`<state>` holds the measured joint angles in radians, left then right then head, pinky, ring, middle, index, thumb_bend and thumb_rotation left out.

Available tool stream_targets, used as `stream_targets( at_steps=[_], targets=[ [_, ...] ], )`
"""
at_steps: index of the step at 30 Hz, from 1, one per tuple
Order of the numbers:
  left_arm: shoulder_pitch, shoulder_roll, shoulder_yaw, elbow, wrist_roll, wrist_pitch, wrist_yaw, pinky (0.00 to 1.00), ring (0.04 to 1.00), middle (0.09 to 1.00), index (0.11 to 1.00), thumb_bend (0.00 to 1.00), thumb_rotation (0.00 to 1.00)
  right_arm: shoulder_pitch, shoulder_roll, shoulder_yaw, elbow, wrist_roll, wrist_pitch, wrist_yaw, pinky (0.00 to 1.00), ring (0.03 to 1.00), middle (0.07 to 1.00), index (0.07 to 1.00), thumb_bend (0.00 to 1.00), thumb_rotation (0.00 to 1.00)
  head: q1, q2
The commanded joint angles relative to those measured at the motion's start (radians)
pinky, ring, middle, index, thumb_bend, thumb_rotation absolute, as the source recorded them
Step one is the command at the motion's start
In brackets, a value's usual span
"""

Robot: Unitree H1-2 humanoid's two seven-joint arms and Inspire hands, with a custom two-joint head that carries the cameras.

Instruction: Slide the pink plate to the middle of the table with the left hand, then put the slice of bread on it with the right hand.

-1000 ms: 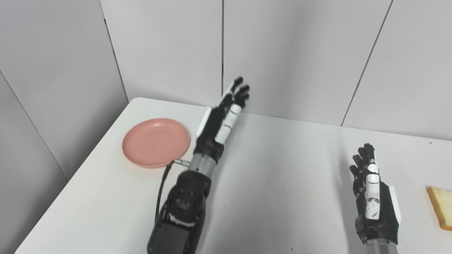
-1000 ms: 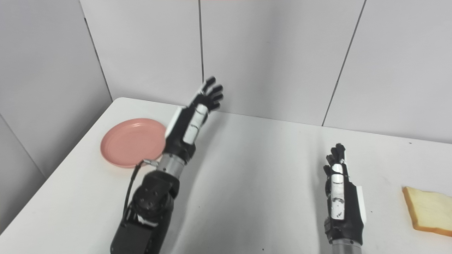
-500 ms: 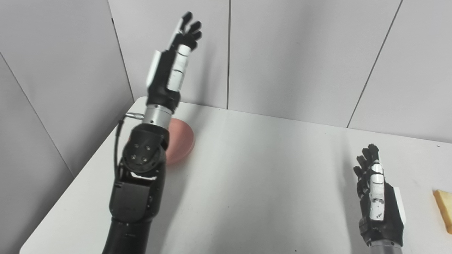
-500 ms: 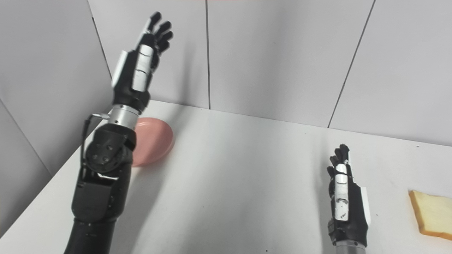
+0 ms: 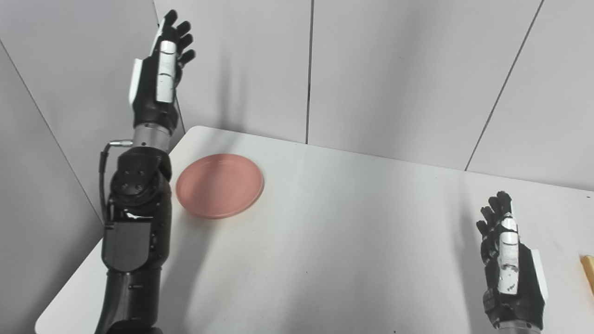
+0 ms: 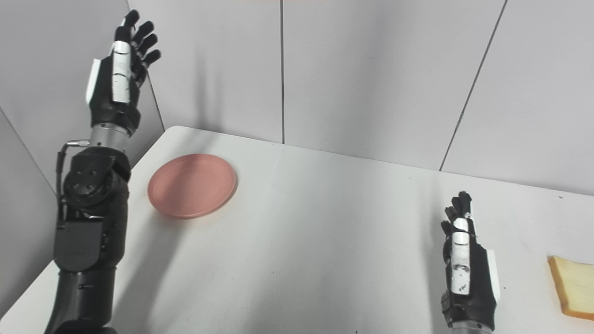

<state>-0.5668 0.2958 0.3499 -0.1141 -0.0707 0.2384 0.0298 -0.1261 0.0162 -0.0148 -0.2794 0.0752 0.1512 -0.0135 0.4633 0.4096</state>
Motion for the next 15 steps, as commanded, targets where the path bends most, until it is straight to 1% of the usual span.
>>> stream_targets(
  at_steps=[1, 3, 4, 7, 9, 11, 15],
  targets=[
    [-0.018, 0.039, 0.011, -0.014, -0.019, -0.036, 0.001, 0.93, 0.932, 0.940, 0.943, 0.71, 1.00, -0.034, -0.005, -0.002, -0.020, 0.003, -0.019, 0.007, 1.00, 1.000, 1.000, 1.000, 0.32, 1.00, 0.000, 0.001],
    [-0.005, 0.054, 0.025, 0.001, -0.032, -0.037, 0.002, 0.93, 0.933, 0.939, 0.938, 0.71, 1.00, -0.035, -0.005, -0.001, -0.017, -0.001, -0.026, 0.006, 1.00, 1.000, 1.000, 1.000, 0.32, 1.00, 0.002, 0.001],
    [0.000, 0.060, 0.034, 0.012, -0.040, -0.038, 0.004, 0.93, 0.933, 0.937, 0.935, 0.71, 1.00, -0.035, -0.002, -0.001, -0.024, -0.003, -0.018, 0.003, 1.00, 1.000, 1.000, 1.000, 0.32, 1.00, 0.004, 0.002],
    [0.009, 0.069, 0.054, 0.037, -0.060, -0.037, 0.012, 0.93, 0.930, 0.931, 0.933, 0.71, 0.99, -0.034, 0.003, -0.001, -0.036, 0.001, -0.003, 0.000, 1.00, 1.000, 1.000, 1.000, 0.31, 1.00, 0.005, 0.002],
    [0.016, 0.071, 0.068, 0.050, -0.075, -0.034, 0.014, 0.94, 0.926, 0.930, 0.932, 0.71, 0.99, -0.035, 0.000, -0.001, -0.030, 0.003, -0.011, 0.003, 1.00, 1.000, 1.000, 1.000, 0.31, 1.00, 0.005, 0.002],
    [0.026, 0.076, 0.080, 0.069, -0.091, -0.036, 0.009, 0.94, 0.923, 0.928, 0.930, 0.71, 0.98, -0.036, -0.003, -0.001, -0.026, 0.004, -0.016, 0.007, 1.00, 1.000, 1.000, 1.000, 0.32, 1.00, 0.007, 0.001],
    [0.050, 0.084, 0.095, 0.112, -0.131, -0.044, -0.003, 0.94, 0.929, 0.935, 0.935, 0.70, 0.98, -0.034, 0.002, 0.001, -0.044, 0.003, 0.005, 0.002, 1.00, 1.000, 1.000, 1.000, 0.32, 1.00, 0.008, 0.000]
  ],
)
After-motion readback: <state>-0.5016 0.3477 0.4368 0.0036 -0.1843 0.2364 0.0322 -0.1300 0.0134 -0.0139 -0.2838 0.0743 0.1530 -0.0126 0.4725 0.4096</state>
